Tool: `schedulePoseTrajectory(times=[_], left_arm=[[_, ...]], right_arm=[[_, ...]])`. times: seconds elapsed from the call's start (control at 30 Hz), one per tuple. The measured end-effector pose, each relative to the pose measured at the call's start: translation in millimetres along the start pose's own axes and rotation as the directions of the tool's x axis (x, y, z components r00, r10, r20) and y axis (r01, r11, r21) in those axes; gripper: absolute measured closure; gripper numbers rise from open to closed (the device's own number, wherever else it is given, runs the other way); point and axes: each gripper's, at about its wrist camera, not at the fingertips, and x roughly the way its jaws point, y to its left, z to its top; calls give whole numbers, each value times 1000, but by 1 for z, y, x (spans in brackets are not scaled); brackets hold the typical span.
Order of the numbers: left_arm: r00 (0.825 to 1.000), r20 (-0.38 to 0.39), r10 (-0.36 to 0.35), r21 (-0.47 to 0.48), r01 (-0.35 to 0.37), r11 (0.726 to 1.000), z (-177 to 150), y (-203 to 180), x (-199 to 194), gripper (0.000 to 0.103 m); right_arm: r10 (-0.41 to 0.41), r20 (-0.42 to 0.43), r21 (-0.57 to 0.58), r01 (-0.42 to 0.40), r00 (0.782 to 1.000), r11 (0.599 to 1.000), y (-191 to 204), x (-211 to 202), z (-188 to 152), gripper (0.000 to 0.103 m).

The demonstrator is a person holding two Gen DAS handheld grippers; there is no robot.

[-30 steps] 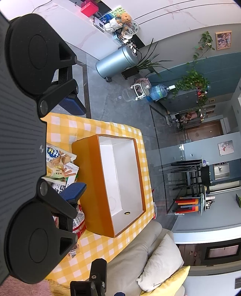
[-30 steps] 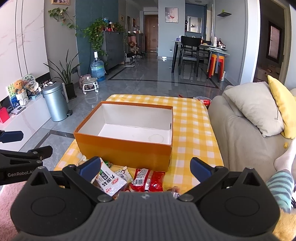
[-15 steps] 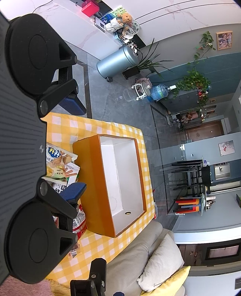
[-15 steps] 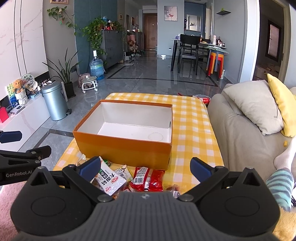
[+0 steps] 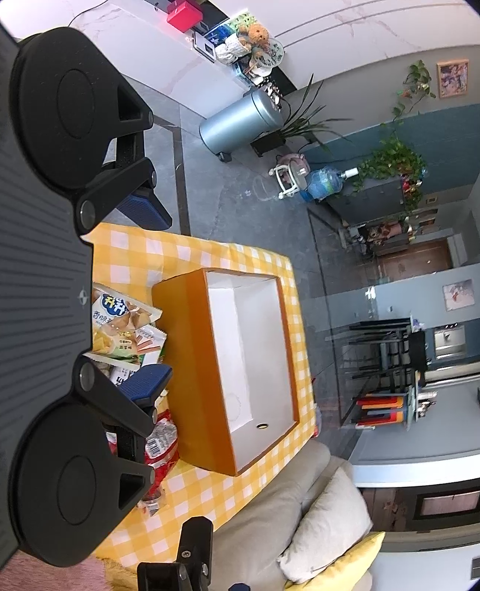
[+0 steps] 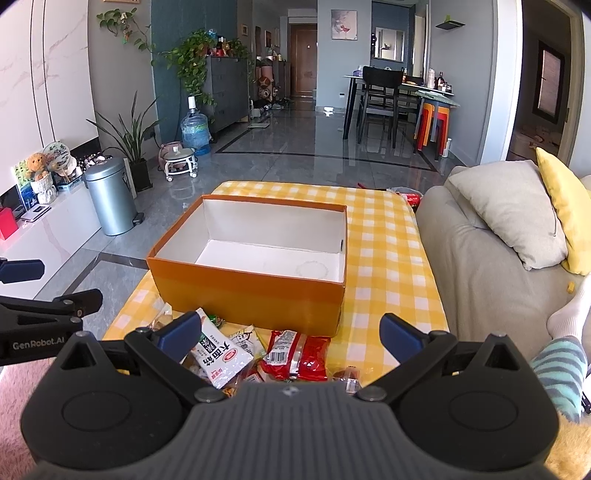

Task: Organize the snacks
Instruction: 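Grasp the white-blue chip bag with left tool while right tool grasps red snack pack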

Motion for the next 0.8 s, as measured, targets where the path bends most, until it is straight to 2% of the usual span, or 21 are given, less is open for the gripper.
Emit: schedulePoseTrajectory(times=[0.07, 0.17, 0.23, 0.37, 0.5, 0.57, 0.63, 0.73, 0.8], left_arm=[[999, -22, -23, 6, 23, 1000, 3, 1, 3, 8], [996, -45, -74, 4, 74, 997, 4, 3, 5, 16], [993, -67, -102, -4, 102, 995, 5, 5, 8, 16], [972, -135, -192, -25, 191, 981, 2, 5, 20, 28], [947, -207, -245, -75, 235, 969, -4, 5, 37, 37], [938, -235, -256, -88, 242, 966, -8, 5, 46, 37], [939, -256, -231, -80, 217, 973, -9, 4, 56, 35], [936, -275, -219, -87, 203, 975, -10, 4, 71, 25], [922, -308, -236, -117, 210, 971, -10, 7, 85, 23]], right_arm=[[17, -5, -1, -17, 1000, 1000, 1, -1, 1, 4], [76, -1, 7, -76, 997, 997, -1, 0, -1, 4], [90, 1, 16, -90, 996, 996, -2, 3, -2, 4], [117, -22, 27, -117, 993, 993, -3, 14, -8, 4], [128, -65, 4, -128, 990, 992, 0, 30, -20, 20], [135, -82, -4, -135, 988, 991, 0, 39, -27, 21], [130, -105, 6, -130, 986, 991, 0, 49, -32, 22], [129, -148, 21, -127, 981, 992, -2, 68, -36, 27], [127, -174, 36, -123, 976, 992, -6, 82, -35, 26]])
